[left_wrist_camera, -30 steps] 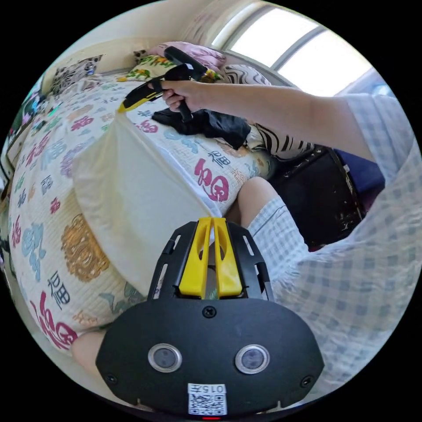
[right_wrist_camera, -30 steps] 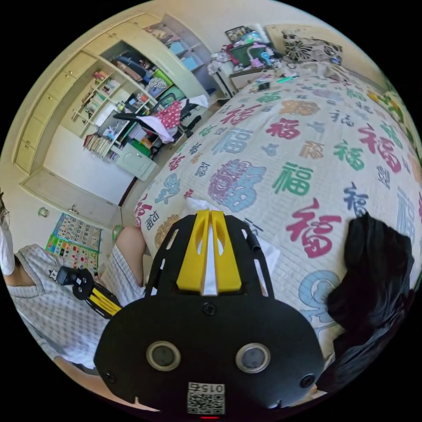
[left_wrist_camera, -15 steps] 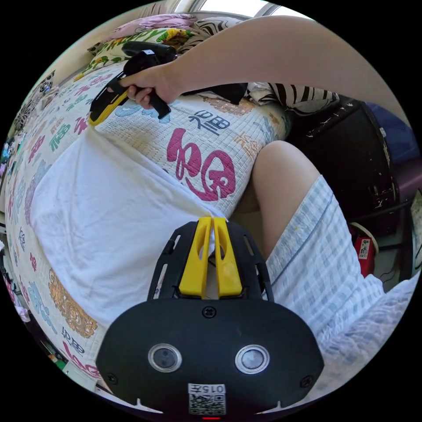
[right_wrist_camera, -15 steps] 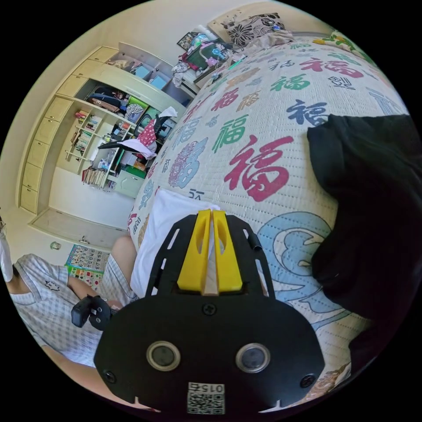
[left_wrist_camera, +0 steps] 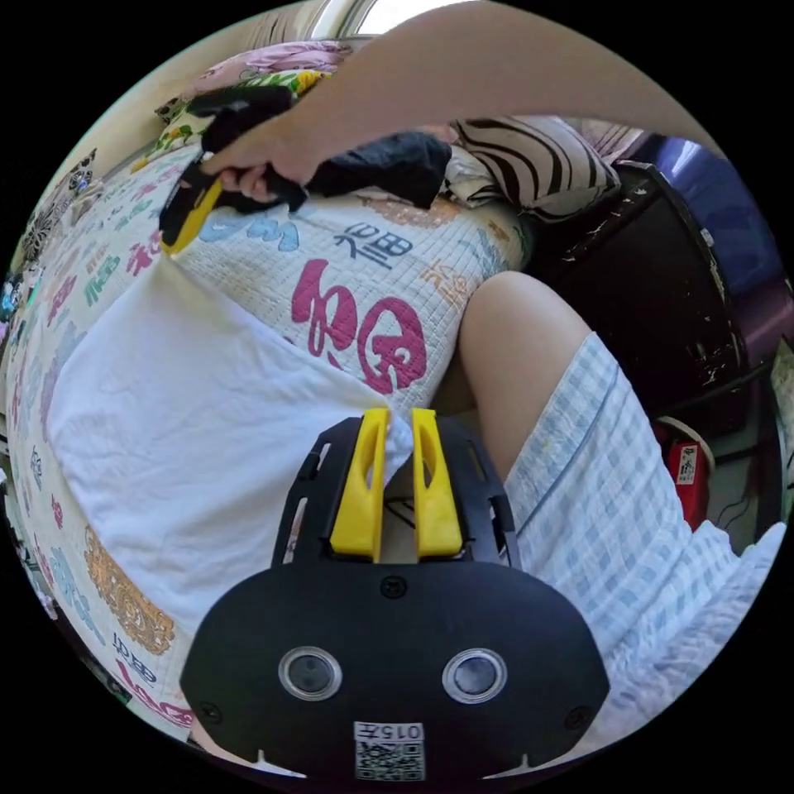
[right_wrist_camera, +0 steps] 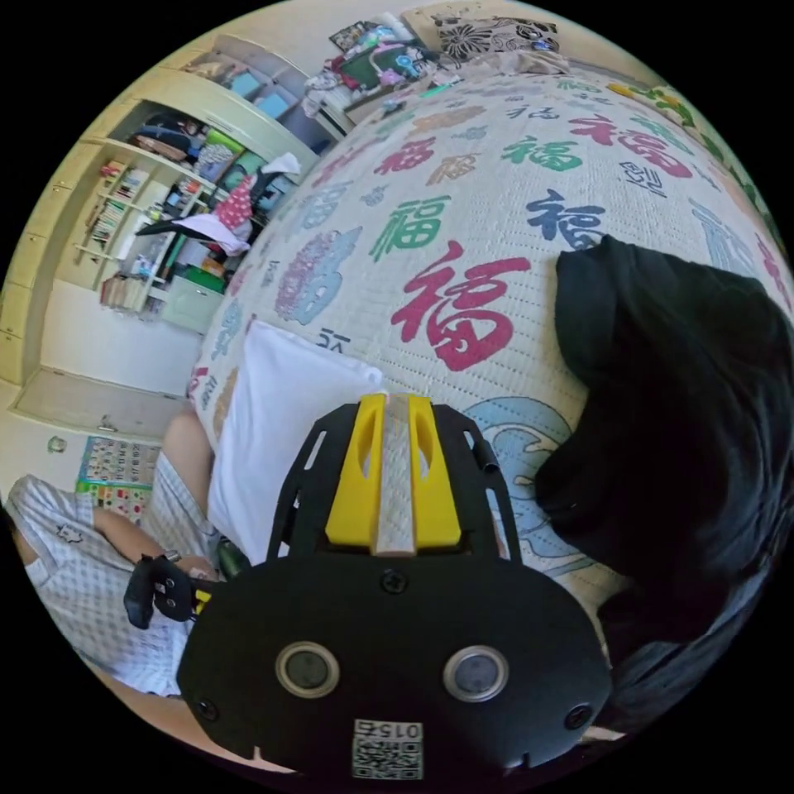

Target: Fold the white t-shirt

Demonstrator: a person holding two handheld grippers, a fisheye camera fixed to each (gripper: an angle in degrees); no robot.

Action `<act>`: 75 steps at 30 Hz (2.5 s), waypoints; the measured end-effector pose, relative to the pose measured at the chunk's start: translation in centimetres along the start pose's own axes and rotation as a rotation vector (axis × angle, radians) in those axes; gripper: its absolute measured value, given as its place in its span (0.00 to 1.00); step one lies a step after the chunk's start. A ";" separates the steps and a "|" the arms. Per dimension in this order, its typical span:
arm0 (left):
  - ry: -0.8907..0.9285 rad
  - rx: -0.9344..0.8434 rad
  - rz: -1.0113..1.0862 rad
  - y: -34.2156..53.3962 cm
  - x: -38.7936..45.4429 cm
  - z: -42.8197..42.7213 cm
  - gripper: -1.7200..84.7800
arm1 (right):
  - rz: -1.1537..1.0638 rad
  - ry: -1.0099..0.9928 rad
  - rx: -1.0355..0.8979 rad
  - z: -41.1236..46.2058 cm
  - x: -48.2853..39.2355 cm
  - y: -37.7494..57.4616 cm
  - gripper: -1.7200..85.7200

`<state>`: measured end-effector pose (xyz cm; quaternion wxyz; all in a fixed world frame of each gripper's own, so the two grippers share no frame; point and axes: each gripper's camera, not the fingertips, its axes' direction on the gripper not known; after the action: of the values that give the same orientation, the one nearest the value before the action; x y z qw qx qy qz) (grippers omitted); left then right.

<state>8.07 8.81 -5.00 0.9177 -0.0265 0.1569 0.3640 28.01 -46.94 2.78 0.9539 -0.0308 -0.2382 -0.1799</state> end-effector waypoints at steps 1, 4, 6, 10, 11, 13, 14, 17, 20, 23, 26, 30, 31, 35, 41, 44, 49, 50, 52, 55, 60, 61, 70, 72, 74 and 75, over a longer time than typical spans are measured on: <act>0.018 -0.017 -0.011 0.2 -0.5 0.2 0.10 | 0.010 0.037 -0.014 0.0 -0.3 -0.2 0.08; 0.063 0.060 -0.023 1.8 -1.5 -2.2 0.11 | -0.031 0.200 -0.059 -0.6 -3.0 -1.1 0.08; 0.069 0.113 -0.029 3.5 -2.5 -4.5 0.11 | -0.059 0.343 -0.047 -1.9 -6.2 -1.8 0.10; 0.060 0.330 -0.269 10.0 -7.9 -10.4 0.11 | -0.167 0.357 -0.023 -2.4 -12.7 -2.1 0.09; 0.044 0.348 -0.326 11.0 -8.9 -10.8 0.10 | -0.199 0.353 -0.037 -1.4 -14.8 -2.3 0.08; -0.007 0.336 -0.497 14.0 -11.9 -10.5 0.10 | -0.243 0.334 -0.085 1.0 -17.4 -2.6 0.07; -0.007 0.316 -0.518 14.4 -12.4 -10.1 0.10 | -0.251 0.322 -0.137 3.2 -18.6 -3.0 0.07; -0.012 0.254 -0.556 16.1 -13.4 -8.3 0.10 | -0.208 0.310 -0.223 8.1 -20.2 -3.9 0.07; -0.019 0.191 -0.560 17.0 -13.7 -6.5 0.10 | -0.166 0.320 -0.197 9.7 -21.3 -4.6 0.07; -0.075 0.148 -0.548 17.6 -13.9 -5.1 0.10 | -0.176 0.331 -0.213 10.2 -22.8 -5.6 0.07; -0.062 0.161 -0.564 18.3 -14.5 -5.4 0.10 | -0.225 0.370 -0.222 10.0 -25.6 -7.1 0.08; 0.002 0.252 -0.644 20.2 -15.8 -6.7 0.11 | -0.371 0.366 -0.185 9.8 -31.1 -10.5 0.09; 0.011 0.267 -0.665 20.6 -16.2 -6.8 0.11 | -0.390 0.363 -0.181 9.9 -31.9 -11.2 0.09; 0.040 0.272 -0.706 21.1 -17.5 -6.2 0.12 | -0.466 0.353 -0.191 12.1 -36.7 -16.4 0.10; 0.039 0.223 -0.715 21.3 -19.0 -4.9 0.12 | -0.447 0.340 -0.303 17.3 -40.6 -23.2 0.12; 0.049 0.229 -0.710 21.9 -19.9 -4.5 0.12 | -0.432 0.339 -0.392 19.8 -41.1 -25.4 0.11; 0.045 0.226 -0.695 22.4 -21.1 -4.2 0.11 | -0.415 0.343 -0.414 21.2 -41.6 -27.8 0.02; 0.047 0.226 -0.696 22.5 -21.3 -4.2 0.11 | -0.425 0.330 -0.418 21.3 -41.7 -28.3 0.02; 0.060 0.230 -0.699 22.8 -22.0 -4.1 0.09 | -0.427 0.322 -0.426 21.4 -42.1 -29.0 0.01; 0.067 0.222 -0.701 23.2 -22.8 -4.1 0.06 | -0.447 0.348 -0.419 21.7 -42.9 -29.9 0.01; 0.024 0.204 -0.681 23.2 -23.3 -4.3 0.03 | -0.452 0.450 -0.327 21.9 -44.1 -32.1 0.01; 0.021 0.199 -0.682 23.2 -23.6 -4.2 0.02 | -0.445 0.422 -0.330 21.9 -44.0 -32.5 0.01; 0.118 0.247 -0.773 24.7 -26.8 -5.8 0.09 | -0.346 0.230 -0.479 23.1 -42.9 -34.7 0.09; 0.112 0.242 -0.782 24.8 -27.1 -5.8 0.10 | -0.347 0.248 -0.528 23.7 -42.6 -34.9 0.11; 0.127 0.201 -0.774 24.4 -27.6 -5.2 0.11 | -0.346 0.264 -0.536 24.1 -42.5 -35.1 0.10; 0.144 0.174 -0.772 24.1 -28.1 -4.7 0.11 | -0.352 0.275 -0.540 24.5 -42.5 -35.2 0.09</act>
<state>-28.75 7.14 0.71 0.9725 -0.0313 0.2295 -0.0248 -30.32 -62.26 3.70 0.8888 -0.2160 -0.0527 -0.4008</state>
